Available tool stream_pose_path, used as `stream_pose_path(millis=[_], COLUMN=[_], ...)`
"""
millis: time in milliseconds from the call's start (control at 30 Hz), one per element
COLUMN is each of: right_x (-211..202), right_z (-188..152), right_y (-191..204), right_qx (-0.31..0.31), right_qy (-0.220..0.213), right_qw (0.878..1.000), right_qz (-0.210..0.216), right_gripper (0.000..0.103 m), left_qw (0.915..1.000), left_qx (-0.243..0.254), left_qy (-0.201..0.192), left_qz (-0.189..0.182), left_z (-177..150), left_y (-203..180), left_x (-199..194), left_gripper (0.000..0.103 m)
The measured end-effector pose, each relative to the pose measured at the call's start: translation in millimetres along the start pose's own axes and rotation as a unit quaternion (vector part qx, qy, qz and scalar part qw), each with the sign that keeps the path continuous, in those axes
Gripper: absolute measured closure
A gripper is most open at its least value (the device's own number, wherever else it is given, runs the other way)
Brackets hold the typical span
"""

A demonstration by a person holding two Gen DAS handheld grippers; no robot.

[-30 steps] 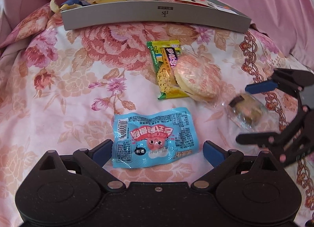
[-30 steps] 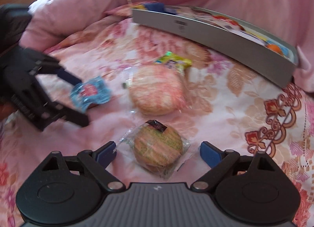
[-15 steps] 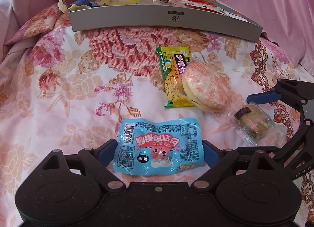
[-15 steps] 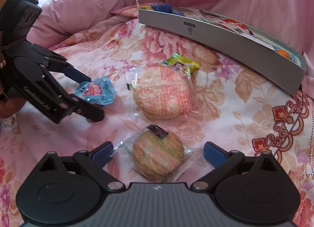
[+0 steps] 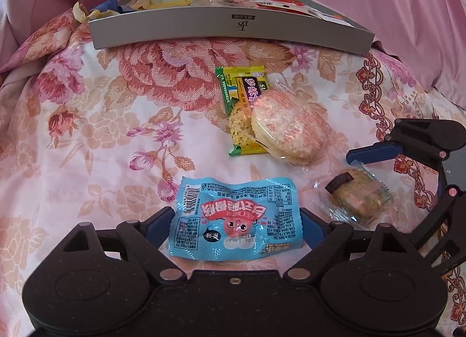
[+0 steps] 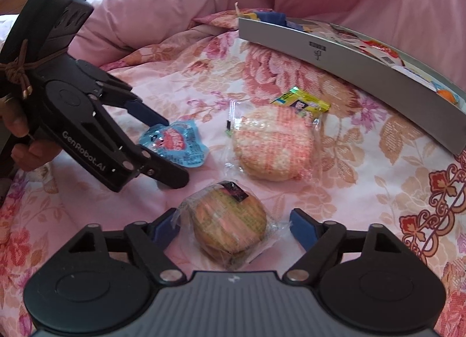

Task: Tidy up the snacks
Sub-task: 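Lower the left tool onto the blue candy pack while the right tool approaches the round biscuit, then close the left tool on the blue candy pack while the right tool grips the round biscuit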

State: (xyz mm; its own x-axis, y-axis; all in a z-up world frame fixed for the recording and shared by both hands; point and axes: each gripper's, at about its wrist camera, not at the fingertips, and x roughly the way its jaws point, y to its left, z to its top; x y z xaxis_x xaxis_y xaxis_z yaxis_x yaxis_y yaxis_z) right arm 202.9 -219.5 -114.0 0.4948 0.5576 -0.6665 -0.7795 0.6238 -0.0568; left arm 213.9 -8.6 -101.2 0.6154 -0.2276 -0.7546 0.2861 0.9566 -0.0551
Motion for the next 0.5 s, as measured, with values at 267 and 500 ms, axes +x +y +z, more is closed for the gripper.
stream_pose_path(millis=[267, 500], right_x=[2.1, 3.2], right_z=[-1.1, -2.8], right_y=[-3.2, -1.9], right_qx=[0.004, 0.018], right_qy=[0.005, -0.004], right_qw=[1.0, 1.0], right_qz=[-0.001, 0.003], right_gripper=[0.006, 0.013], left_qw=[0.9999, 0.9998], left_qx=[0.01, 0.011], left_qy=[0.002, 0.0], left_qz=[0.013, 0.015], left_z=[0.0, -0.9], left_y=[-1.2, -0.9], left_x=[2.6, 1.1], left_gripper=[0.008, 0.013])
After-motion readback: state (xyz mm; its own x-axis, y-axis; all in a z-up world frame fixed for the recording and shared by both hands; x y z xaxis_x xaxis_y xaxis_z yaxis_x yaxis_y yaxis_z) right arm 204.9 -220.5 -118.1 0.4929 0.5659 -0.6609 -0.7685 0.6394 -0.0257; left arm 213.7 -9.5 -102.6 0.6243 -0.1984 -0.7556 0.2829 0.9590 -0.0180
